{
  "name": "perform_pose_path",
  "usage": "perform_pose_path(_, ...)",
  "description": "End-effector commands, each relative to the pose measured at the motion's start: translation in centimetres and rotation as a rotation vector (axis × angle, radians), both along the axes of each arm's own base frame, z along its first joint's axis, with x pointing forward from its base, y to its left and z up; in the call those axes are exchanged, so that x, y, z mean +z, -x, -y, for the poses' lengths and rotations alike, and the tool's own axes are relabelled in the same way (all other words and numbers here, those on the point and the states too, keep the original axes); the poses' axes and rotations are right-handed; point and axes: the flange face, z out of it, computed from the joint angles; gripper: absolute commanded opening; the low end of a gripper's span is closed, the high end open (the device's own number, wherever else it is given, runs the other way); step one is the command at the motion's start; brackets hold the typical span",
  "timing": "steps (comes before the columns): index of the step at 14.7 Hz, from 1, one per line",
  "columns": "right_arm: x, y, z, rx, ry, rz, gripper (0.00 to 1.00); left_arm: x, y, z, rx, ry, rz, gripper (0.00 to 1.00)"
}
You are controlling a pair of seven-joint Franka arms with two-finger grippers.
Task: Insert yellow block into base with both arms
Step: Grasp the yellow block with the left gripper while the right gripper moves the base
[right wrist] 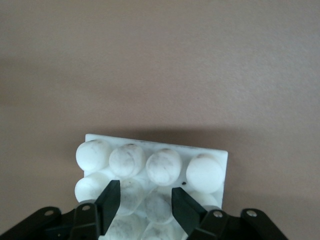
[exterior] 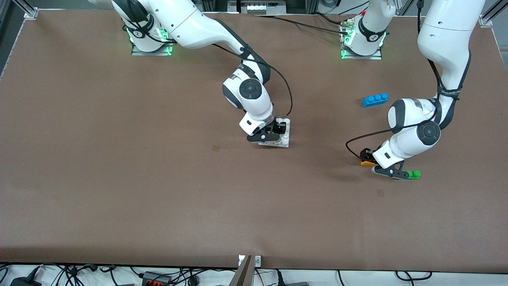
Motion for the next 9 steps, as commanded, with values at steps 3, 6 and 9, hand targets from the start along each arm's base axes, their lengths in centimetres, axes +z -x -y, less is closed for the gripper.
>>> perform_pose_path(3,-3.7,-0.6,1.2,0.057,0.043,-0.011,0.51,0.5,-0.1,0.0,0.010,0.004,-0.010,0.75)
perform_pose_path(6,-2.7,-0.4,1.0,0.088,0.061,-0.017,0.51,0.6,-0.1,-0.2,0.011,0.004,-0.019,0.73)
perform_pose_path(9,-2.0,-0.6,1.1,0.128,0.062,-0.008,0.51,0.6,-0.1,-0.2,0.013,0.005,-0.019,0.71)
